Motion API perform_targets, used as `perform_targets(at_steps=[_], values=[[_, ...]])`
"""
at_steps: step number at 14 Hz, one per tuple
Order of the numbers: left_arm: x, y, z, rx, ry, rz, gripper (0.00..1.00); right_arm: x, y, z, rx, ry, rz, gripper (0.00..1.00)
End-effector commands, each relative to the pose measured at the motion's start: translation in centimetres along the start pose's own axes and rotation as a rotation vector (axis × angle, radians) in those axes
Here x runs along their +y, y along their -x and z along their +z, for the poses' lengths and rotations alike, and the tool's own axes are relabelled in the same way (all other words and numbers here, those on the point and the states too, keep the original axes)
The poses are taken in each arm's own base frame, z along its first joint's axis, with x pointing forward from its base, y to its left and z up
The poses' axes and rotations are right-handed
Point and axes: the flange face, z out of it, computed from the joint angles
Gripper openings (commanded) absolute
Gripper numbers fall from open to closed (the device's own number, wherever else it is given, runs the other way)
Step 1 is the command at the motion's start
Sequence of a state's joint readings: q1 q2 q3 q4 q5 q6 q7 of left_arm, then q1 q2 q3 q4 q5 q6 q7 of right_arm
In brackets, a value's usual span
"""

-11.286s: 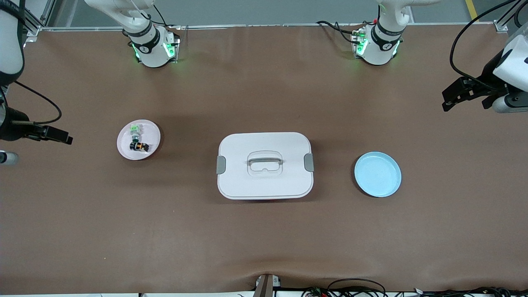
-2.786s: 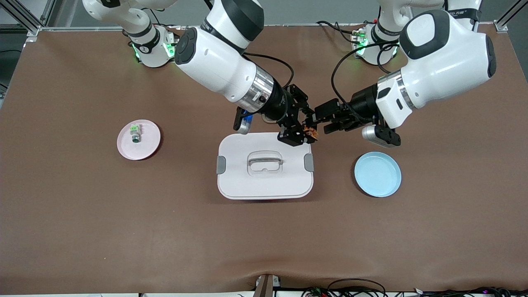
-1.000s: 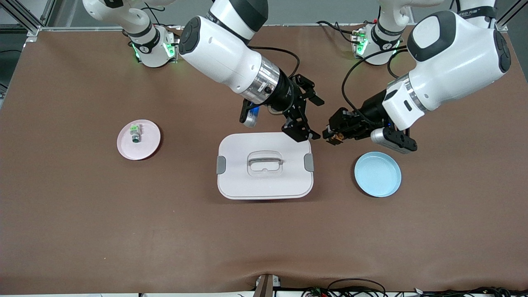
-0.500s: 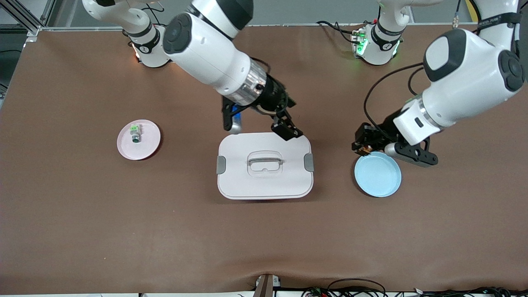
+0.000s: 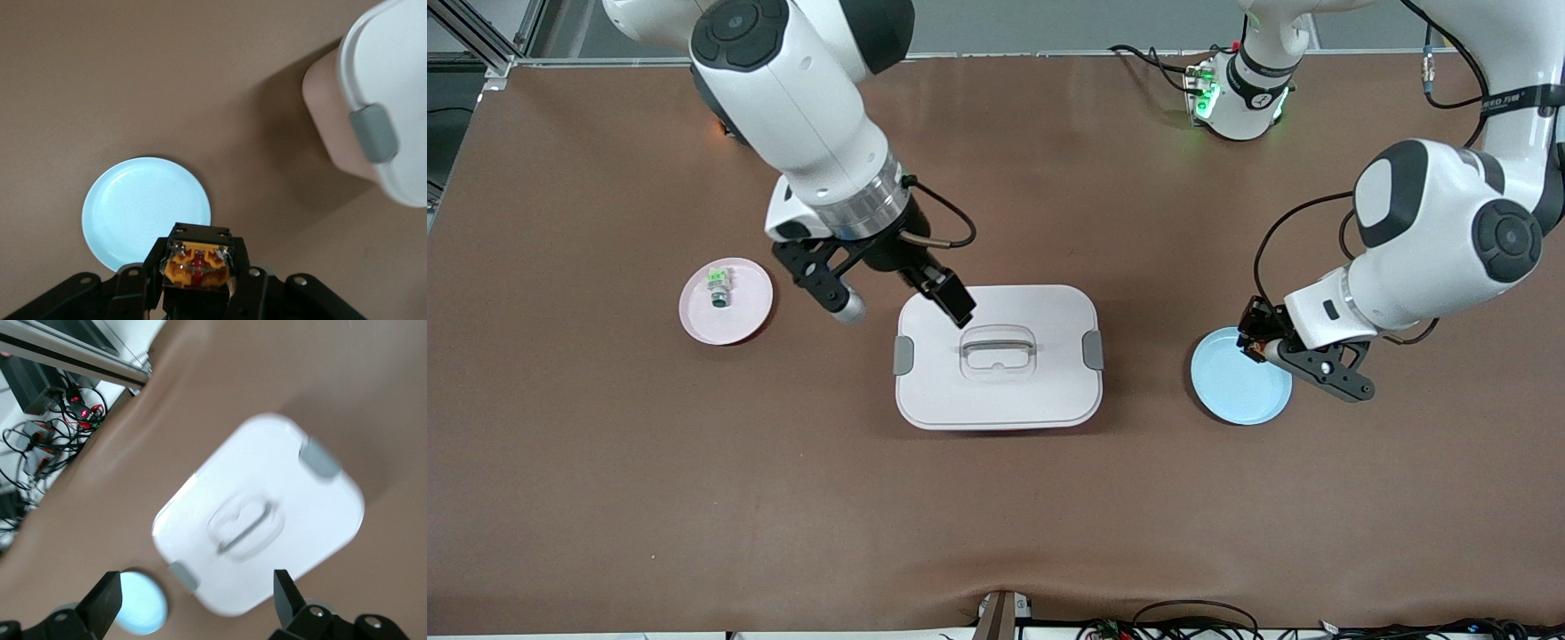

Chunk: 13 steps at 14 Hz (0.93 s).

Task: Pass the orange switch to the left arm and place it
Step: 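Carry the switch to the blue plate while the right gripper withdraws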

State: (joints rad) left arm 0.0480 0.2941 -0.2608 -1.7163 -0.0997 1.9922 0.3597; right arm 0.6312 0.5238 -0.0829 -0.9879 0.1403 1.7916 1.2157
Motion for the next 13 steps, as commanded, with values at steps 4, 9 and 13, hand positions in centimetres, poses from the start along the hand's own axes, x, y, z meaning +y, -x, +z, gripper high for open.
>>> perform_targets(at_steps=[4,9,13], values=[[-2.1,0.1,4.5,-0.120,-0.088,0.270,0.00,4.8,-9.0,-0.7,0.065,0.158,-0.514,1.00],[-2.8,0.3,9.6,-0.089,-0.110,0.494,0.00,12.5,-16.7,-0.9,-0.108,0.334,-0.542,1.00],[-4.3,1.6,13.5,-0.047,-0.121,0.676,0.00,18.8,-22.0,-3.4,-0.220,0.377,-0.607,1.00]])
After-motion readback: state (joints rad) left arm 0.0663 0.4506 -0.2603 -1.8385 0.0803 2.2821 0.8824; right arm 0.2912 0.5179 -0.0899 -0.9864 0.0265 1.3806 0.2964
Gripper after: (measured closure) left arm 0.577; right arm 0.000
